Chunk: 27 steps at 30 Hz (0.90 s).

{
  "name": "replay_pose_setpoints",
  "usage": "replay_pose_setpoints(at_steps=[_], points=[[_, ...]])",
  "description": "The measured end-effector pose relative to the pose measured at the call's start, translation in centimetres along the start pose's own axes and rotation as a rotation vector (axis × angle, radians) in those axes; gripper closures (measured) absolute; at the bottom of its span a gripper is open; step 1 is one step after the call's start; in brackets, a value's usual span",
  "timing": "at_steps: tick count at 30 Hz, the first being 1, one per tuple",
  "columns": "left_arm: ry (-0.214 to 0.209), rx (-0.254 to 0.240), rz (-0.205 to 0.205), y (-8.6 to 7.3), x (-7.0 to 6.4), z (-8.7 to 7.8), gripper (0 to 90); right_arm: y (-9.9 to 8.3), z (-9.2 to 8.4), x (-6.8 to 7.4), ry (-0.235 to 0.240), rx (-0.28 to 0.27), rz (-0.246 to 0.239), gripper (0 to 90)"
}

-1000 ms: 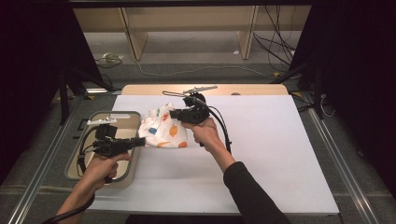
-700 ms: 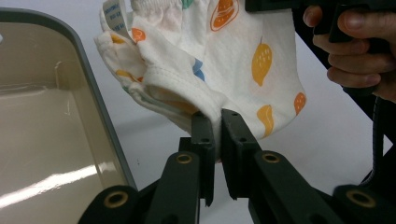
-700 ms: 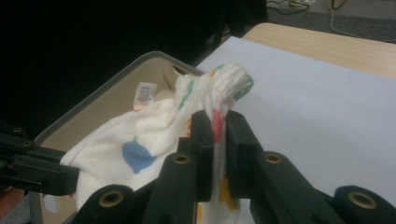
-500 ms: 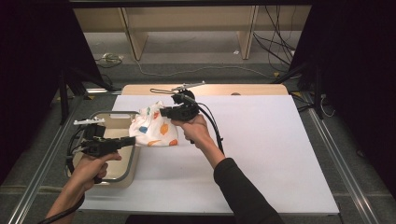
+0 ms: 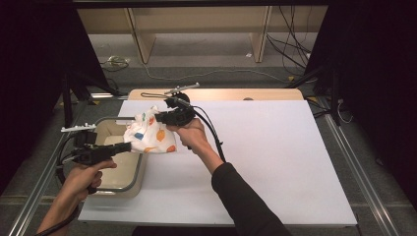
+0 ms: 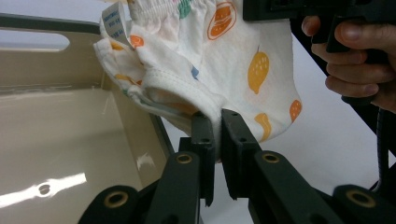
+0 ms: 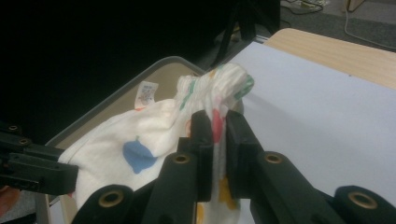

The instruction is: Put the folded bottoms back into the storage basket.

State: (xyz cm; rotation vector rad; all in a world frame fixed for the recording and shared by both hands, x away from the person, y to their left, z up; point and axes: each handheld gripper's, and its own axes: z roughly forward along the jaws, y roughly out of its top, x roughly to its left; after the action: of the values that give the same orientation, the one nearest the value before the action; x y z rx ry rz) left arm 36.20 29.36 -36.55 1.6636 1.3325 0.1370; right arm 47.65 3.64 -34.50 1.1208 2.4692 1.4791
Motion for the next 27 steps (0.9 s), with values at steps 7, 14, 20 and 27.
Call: replay_pose_setpoints(at_steps=[7,14,20,27], points=[[0.014,-0.004,-0.012,-0.1,0.6,-0.5,83.6,0.5,0.8,0.7,0.0,0.008,-0.01,83.2],[0.025,-0.012,-0.019,-0.1,1.2,-1.2,83.6,1.0,1.5,1.5,0.004,0.007,-0.021,83.2],[0.036,-0.019,-0.026,0.1,1.8,-1.8,83.6,1.5,2.1,2.2,0.001,0.007,-0.029,83.1],[0.049,-0.024,-0.039,0.2,2.7,-2.6,83.6,2.2,2.9,3.0,0.001,0.008,-0.037,83.1]])
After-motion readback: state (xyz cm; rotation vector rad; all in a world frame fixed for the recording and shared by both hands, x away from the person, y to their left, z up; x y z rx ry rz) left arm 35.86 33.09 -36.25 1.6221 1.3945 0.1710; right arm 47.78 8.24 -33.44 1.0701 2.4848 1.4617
